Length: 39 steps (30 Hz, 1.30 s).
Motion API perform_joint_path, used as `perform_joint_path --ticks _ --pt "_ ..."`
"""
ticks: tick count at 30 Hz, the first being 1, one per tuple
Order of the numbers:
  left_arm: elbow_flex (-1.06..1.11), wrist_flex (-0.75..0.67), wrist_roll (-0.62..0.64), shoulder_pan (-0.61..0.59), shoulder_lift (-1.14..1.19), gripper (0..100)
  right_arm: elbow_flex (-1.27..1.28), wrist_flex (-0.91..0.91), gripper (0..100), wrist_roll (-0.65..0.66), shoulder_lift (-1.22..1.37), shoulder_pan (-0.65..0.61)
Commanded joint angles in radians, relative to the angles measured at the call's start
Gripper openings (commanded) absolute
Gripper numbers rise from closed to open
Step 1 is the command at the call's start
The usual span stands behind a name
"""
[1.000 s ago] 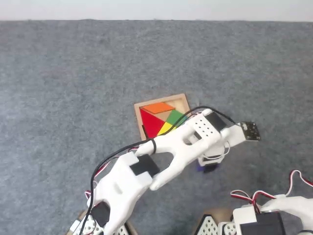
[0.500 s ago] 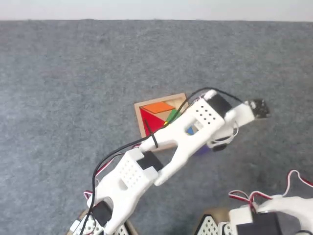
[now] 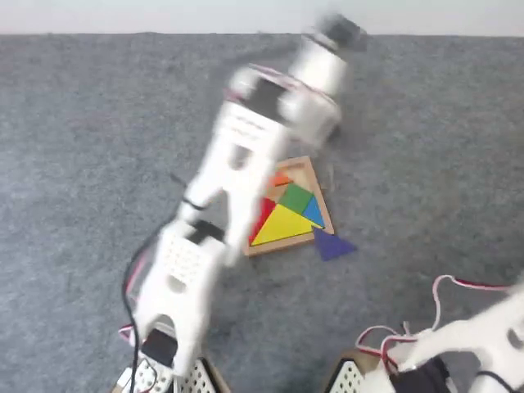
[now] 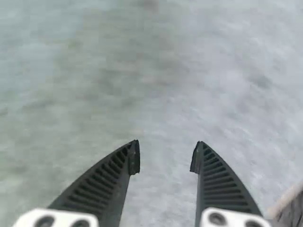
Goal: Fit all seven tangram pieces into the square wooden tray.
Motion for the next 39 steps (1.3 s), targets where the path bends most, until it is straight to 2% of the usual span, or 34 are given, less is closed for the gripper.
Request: perform_joint_path --ticks 1,6,9,13,18,21,25,28,31,35,39 --pt "-0.062 0.046 0.049 -0.195 -0.018 25 -0.014 0.053 19.1 0.017 -0.042 -0.249" --pt "-0.035 0.048 0.061 -0.339 -0.049 25 -0.014 0.079 19.1 0.014 -0.042 -0.584" --pt "0.056 0.048 0.06 -0.4 -0.155 25 -0.014 0.11 19.1 -0.014 -0.042 -0.746" --pt "0.317 0.048 0.011 -0.485 -0.41 25 0.005 0.131 19.1 -0.028 -0.033 -0.924" --pt "0.796 0.04 -0.107 -0.554 -0.781 25 0.08 0.12 20.6 0.003 -0.038 -1.125" --pt "1.161 -0.025 -0.184 -0.562 -0.987 25 0.143 0.094 28.3 0.074 -0.042 -1.207" --pt "1.69 -0.29 -0.203 -0.591 -1.235 25 0.158 0.139 32.2 0.144 -0.042 -1.285" --pt "1.983 -0.437 -0.198 -0.585 -1.376 25 0.161 0.14 32.2 0.157 -0.036 -1.365" --pt "2.118 -0.496 -0.152 -0.589 -1.459 25 0.164 0.11 32.3 0.147 -0.033 -1.44" --pt "2.187 -0.542 -0.118 -0.591 -1.496 25 0.189 0.031 31.8 0.152 -0.03 -1.488" --pt "2.221 -0.583 -0.12 -0.591 -1.498 25 0.281 -0.07 24.5 0.178 -0.03 -1.5"
